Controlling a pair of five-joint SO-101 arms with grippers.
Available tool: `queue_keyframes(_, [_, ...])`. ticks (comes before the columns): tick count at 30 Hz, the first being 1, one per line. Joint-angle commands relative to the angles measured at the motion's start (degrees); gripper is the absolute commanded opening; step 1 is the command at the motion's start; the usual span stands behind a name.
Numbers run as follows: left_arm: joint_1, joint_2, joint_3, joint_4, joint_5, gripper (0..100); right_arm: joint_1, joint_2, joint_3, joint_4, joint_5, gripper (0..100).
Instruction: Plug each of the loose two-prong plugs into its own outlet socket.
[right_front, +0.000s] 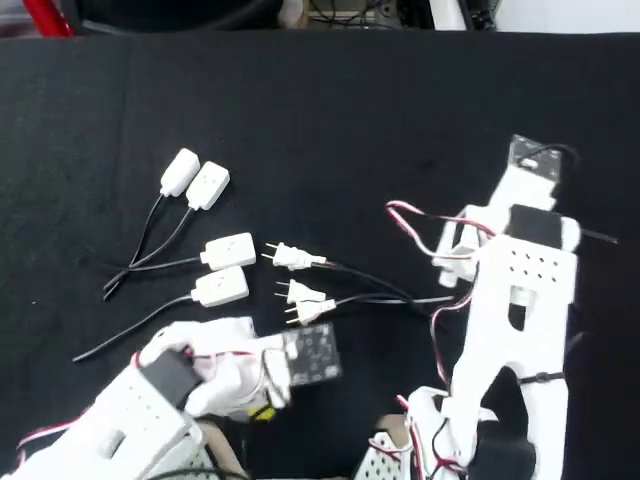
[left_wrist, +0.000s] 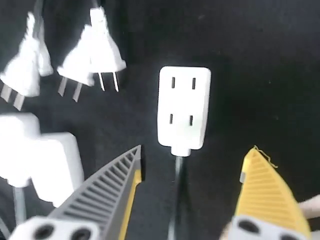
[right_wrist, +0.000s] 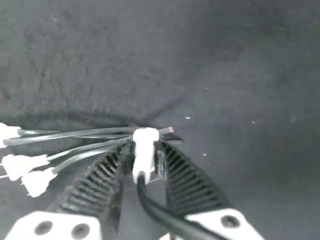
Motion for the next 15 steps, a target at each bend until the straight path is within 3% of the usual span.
queue_keyframes(1, [1.0,11.6,-5.6,-2.3,6.3,31,-2.7,0.0,-0.3,-0.8,-1.9,1.1])
queue_keyframes(10, [1.2,14.8,-3.4,-2.8,6.1,31,-3.0,0.0,-0.3,-0.8,-3.3,1.1])
queue_keyframes(15, [0.5,14.8,-1.5,-3.1,0.4,31,-3.0,0.0,-0.2,-0.5,-3.7,1.1])
